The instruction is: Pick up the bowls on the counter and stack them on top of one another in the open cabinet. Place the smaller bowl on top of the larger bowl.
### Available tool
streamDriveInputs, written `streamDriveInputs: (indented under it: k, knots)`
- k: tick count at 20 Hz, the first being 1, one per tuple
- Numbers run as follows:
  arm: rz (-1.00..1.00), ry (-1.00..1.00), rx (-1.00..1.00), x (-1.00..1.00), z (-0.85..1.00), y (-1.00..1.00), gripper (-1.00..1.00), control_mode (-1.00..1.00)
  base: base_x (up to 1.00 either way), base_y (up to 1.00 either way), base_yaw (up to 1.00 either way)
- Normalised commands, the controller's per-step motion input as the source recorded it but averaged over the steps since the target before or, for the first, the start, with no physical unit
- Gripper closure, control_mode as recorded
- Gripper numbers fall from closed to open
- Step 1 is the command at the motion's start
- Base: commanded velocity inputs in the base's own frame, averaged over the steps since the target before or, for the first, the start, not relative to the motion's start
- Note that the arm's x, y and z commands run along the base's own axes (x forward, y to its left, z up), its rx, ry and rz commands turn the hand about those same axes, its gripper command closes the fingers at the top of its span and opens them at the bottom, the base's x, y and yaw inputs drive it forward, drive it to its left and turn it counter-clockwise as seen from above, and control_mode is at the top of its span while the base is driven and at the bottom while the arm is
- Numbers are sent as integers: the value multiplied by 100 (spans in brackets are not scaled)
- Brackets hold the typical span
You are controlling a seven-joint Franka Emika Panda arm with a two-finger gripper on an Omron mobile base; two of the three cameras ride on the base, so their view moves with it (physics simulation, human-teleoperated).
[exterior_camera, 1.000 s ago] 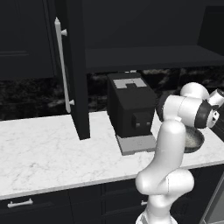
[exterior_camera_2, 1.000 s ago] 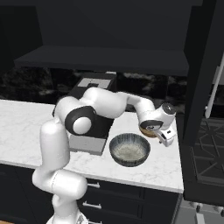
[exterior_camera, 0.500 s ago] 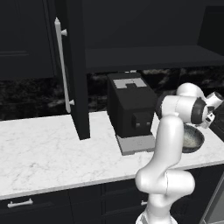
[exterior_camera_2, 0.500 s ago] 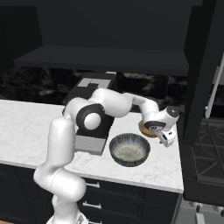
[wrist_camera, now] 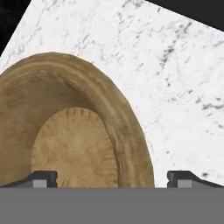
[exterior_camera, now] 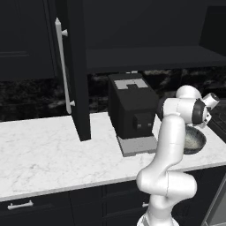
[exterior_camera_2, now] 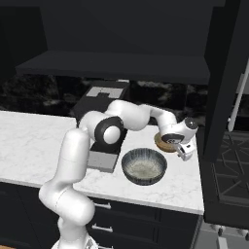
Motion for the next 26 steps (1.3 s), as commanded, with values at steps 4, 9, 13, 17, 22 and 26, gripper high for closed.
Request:
streamDriveInputs:
  k: [4, 9, 13, 17, 22, 26]
  knots:
    - [0, 0, 0, 10, -11, 0, 100, -100, 0, 0, 0]
    - [0, 0, 0, 0, 0, 0, 100, -100, 0, 0, 0]
    - [0, -1, 0, -3, 0, 0, 100, -100, 0, 0, 0]
    - [0, -9, 0, -16, 16, 0, 100, -100, 0, 0, 0]
    - [-1, -14, 0, -20, 47, 0, 100, -100, 0, 0, 0]
    - [-6, -2, 3, -49, 51, 0, 100, -100, 0, 0, 0]
